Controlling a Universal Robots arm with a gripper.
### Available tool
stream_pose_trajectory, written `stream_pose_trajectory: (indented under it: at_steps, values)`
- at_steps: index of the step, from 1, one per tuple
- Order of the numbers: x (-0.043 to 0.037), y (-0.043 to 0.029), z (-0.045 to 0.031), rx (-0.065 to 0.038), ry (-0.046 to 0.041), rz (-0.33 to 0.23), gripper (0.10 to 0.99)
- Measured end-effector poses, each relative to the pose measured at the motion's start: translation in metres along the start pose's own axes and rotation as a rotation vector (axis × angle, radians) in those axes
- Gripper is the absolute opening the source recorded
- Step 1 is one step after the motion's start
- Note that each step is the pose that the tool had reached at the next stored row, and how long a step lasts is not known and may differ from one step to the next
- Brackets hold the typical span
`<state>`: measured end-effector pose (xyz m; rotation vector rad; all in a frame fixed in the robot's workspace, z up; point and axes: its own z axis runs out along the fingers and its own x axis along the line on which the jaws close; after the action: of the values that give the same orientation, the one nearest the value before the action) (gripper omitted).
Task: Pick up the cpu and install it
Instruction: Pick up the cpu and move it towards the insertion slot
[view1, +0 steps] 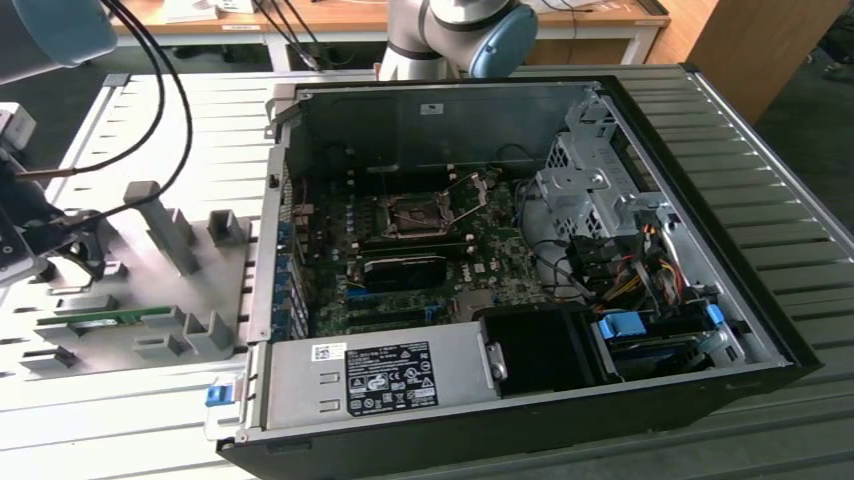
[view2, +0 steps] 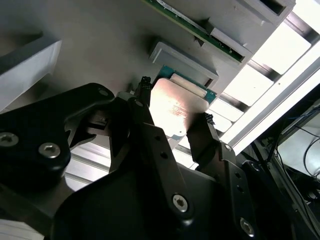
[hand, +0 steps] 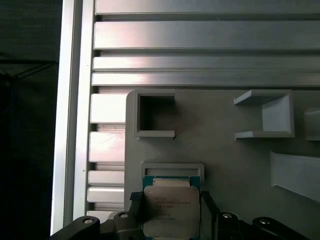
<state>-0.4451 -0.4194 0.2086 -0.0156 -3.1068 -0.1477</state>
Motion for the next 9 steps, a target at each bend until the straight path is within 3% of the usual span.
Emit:
stream_pose_trajectory:
  at_steps: [9]
  values:
    - [0.0001, 0.0004, -0.0037, 0.0, -0.0001, 0.0, 0.541]
